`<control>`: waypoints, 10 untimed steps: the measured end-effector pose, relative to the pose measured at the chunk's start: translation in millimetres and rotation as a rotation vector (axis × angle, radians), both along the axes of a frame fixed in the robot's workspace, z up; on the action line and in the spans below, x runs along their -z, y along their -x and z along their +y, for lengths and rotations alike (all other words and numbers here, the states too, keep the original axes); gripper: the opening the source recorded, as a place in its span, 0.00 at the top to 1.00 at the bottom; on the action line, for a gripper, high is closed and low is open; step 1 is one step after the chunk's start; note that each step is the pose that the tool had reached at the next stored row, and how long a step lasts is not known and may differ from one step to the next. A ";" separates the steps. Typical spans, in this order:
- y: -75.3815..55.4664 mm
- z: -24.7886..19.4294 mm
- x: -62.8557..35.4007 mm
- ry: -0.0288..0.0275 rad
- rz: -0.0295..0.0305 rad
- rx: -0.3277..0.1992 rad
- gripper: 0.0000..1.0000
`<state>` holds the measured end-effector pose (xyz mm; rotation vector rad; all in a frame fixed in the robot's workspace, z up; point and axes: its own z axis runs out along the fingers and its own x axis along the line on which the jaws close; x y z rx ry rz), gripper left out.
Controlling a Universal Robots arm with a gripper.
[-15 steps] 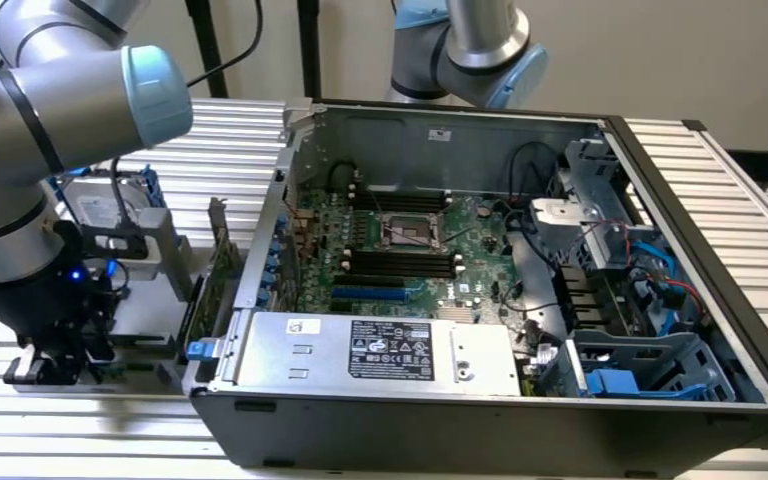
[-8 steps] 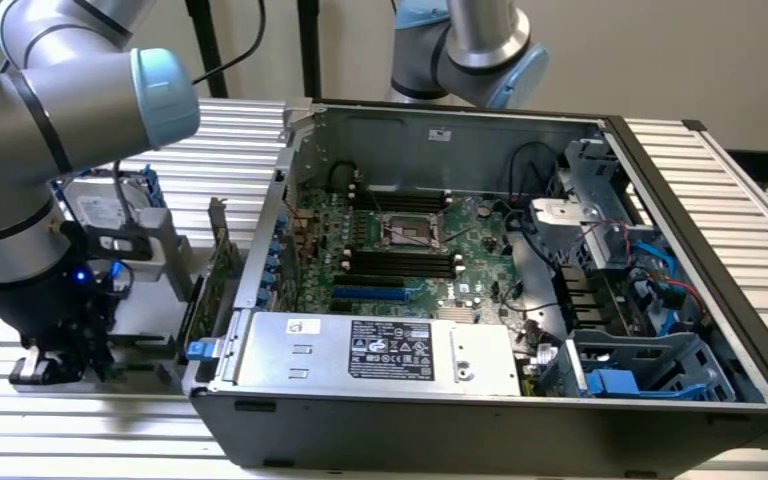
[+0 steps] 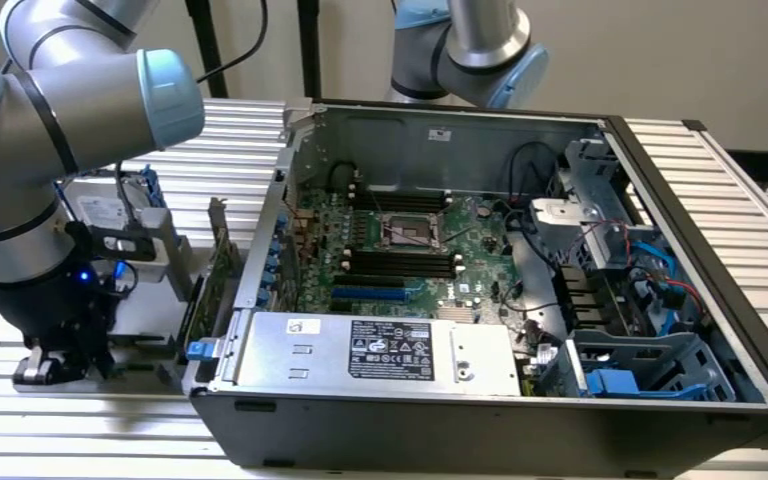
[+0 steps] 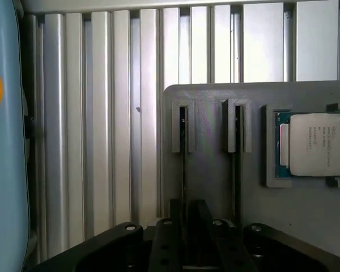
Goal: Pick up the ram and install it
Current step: 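Pick up the ram and move it above insertion slot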
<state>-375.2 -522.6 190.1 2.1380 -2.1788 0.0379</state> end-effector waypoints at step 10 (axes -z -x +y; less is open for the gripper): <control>0.0 0.1 -0.3 0.0000 -0.0001 -0.001 0.86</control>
